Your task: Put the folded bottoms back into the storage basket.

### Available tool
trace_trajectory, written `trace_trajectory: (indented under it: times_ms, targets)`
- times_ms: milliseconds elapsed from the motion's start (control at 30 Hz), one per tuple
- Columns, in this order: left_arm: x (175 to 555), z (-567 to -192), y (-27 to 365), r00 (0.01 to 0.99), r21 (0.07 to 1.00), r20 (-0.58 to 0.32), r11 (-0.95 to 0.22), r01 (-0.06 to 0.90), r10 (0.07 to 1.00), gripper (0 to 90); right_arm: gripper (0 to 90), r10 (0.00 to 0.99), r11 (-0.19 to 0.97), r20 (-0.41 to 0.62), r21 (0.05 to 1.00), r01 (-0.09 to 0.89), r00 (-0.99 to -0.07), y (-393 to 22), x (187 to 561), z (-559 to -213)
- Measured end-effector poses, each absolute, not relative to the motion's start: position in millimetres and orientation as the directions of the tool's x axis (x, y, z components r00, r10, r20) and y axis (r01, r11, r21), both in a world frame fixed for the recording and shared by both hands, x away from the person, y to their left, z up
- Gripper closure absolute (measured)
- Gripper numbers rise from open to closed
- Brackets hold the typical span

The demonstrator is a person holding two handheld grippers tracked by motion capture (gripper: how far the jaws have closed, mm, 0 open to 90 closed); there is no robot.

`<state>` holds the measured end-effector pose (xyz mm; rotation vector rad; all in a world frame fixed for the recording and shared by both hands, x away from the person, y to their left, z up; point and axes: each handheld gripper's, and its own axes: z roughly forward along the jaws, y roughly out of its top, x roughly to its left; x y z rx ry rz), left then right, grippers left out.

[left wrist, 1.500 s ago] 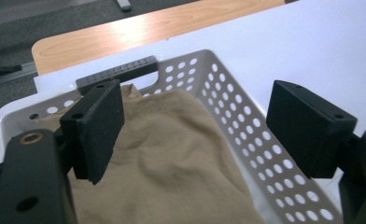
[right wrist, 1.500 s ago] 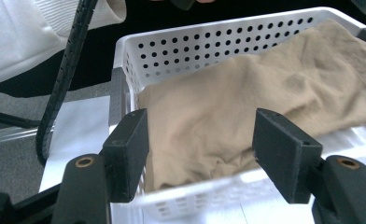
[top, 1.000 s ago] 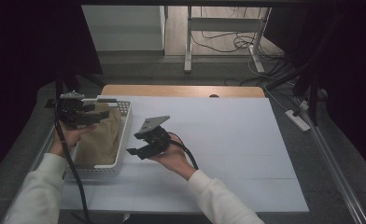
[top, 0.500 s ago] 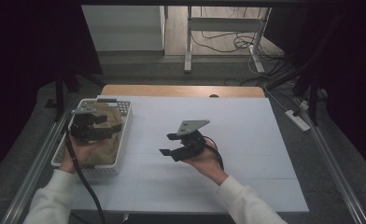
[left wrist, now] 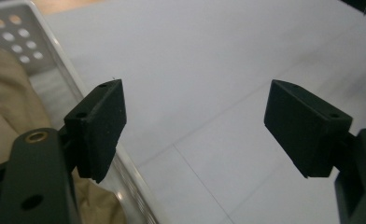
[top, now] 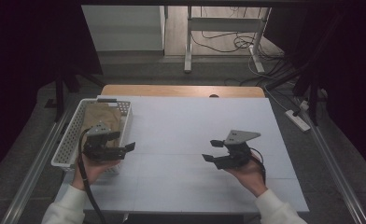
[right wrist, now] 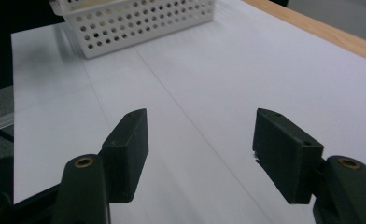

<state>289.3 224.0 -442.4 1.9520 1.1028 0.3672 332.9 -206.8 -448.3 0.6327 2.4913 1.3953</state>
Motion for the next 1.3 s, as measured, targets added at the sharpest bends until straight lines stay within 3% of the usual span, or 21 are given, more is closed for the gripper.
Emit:
trace_trajectory:
  times_ms: [467,1300]
  targets:
    - [248.8,-466.1,213.3,0.600,0.787,-0.127,-0.287,0.545,0.790,20.4,34.6,0.565,0.449,0.046,0.820,0.354,-0.824,-285.9,307.4,-482.5]
    - [245.4,-473.3,210.2,0.600,0.784,-0.106,-0.304,0.541,0.793,19.5,33.9,0.551,0.462,-0.007,0.836,0.298,-0.835,-289.2,306.2,-484.1]
